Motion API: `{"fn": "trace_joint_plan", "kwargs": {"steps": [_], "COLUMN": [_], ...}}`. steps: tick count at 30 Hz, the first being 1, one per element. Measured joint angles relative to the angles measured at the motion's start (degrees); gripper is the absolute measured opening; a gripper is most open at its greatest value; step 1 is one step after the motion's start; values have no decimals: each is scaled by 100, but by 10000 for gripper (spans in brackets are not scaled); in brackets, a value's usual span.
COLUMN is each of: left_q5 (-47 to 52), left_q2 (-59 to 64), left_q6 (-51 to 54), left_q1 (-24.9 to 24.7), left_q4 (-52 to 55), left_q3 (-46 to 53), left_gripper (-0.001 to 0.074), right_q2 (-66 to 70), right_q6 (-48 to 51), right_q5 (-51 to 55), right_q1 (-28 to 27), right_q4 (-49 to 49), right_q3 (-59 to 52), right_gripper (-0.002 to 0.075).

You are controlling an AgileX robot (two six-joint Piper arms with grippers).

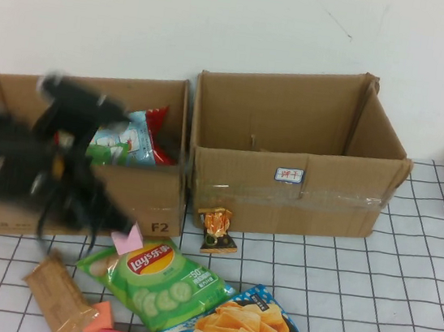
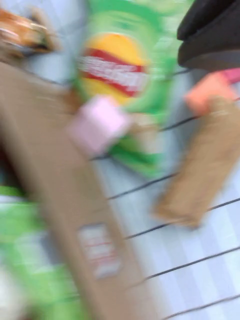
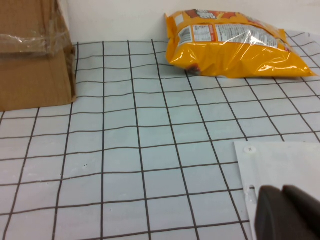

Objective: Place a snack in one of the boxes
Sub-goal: Pick up the biscuit

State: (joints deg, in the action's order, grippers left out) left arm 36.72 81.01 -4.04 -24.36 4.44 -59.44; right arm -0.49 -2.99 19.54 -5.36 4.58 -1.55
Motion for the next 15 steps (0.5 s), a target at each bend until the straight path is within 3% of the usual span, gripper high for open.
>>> {"fn": "trace_joint_plan", "kwargs": {"steps": [7, 15], "left_q5": [-22, -95], "left_q2": [-424, -451], "left_q6": [-1092, -1441], "left_q1": [0, 138], "left_q4": [21, 1], "left_q3": [1424, 1698], "left_gripper": [-1, 0], "right_q2": [0, 0], "right_q6": [0, 0], "right_q5": [9, 9], "right_q1": [0, 0], "right_q4": [0, 0], "right_q3": [0, 0], "right_gripper": [-1, -1]}}
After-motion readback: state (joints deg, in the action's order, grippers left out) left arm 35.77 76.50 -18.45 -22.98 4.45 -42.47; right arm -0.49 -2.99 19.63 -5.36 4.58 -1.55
